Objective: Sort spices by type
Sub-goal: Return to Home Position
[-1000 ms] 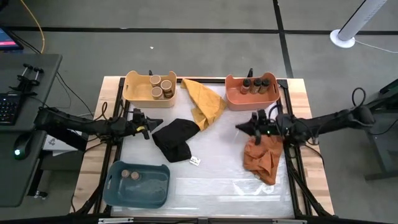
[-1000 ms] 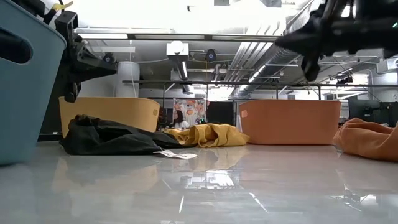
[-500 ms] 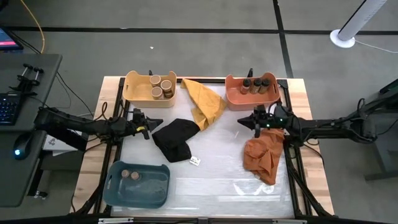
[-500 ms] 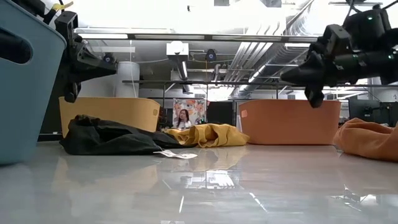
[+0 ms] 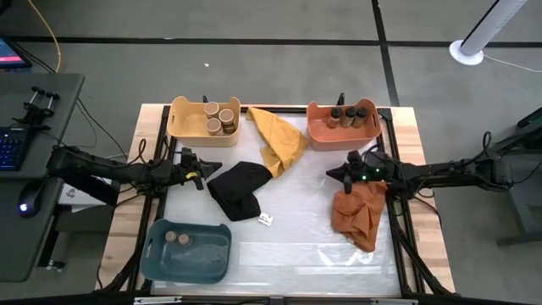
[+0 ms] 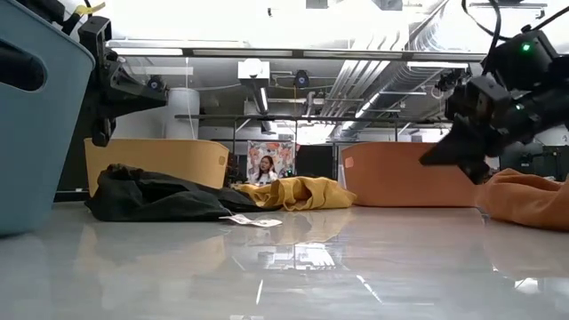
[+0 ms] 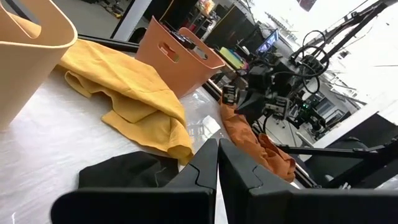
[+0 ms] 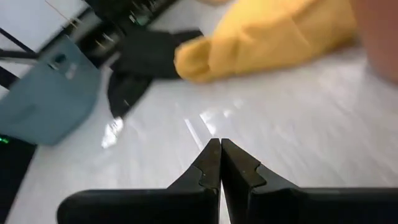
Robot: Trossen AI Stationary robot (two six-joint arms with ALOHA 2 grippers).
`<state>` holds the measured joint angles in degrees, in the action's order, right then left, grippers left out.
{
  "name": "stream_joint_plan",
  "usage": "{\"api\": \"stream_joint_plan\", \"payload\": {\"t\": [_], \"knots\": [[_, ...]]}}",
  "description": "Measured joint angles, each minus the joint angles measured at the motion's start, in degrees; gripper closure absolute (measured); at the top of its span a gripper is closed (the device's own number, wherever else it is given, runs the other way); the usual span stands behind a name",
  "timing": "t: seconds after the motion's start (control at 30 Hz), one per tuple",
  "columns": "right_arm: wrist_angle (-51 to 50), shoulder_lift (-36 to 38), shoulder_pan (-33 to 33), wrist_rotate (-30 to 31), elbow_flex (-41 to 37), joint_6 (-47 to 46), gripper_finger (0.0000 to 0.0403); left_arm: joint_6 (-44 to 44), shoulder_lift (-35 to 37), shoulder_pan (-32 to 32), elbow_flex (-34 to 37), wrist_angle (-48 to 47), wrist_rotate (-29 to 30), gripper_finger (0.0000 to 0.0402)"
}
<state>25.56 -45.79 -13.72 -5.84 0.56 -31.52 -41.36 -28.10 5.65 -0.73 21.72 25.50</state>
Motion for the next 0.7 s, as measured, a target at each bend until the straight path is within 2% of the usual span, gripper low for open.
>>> {"api": "stream_joint_plan", "payload": {"t": [0.3, 0.47, 0.7], "knots": [[-12.98, 2.23, 0.02, 0.04, 0.01, 0.06, 0.0402, 0.0, -0.02, 0.0, 0.0, -0.07, 0.0, 0.0401], [-24.53, 13.9, 0.02, 0.23, 0.08, 0.02, 0.0402, 0.0, 3.52, 0.0, -0.01, -2.7, 0.0, 0.0401], [-24.13, 32.79, 0.0, 1.53, 0.06, 0.05, 0.0402, 0.01, 13.2, -0.11, -0.04, -7.11, 0.14, 0.0401]]}}
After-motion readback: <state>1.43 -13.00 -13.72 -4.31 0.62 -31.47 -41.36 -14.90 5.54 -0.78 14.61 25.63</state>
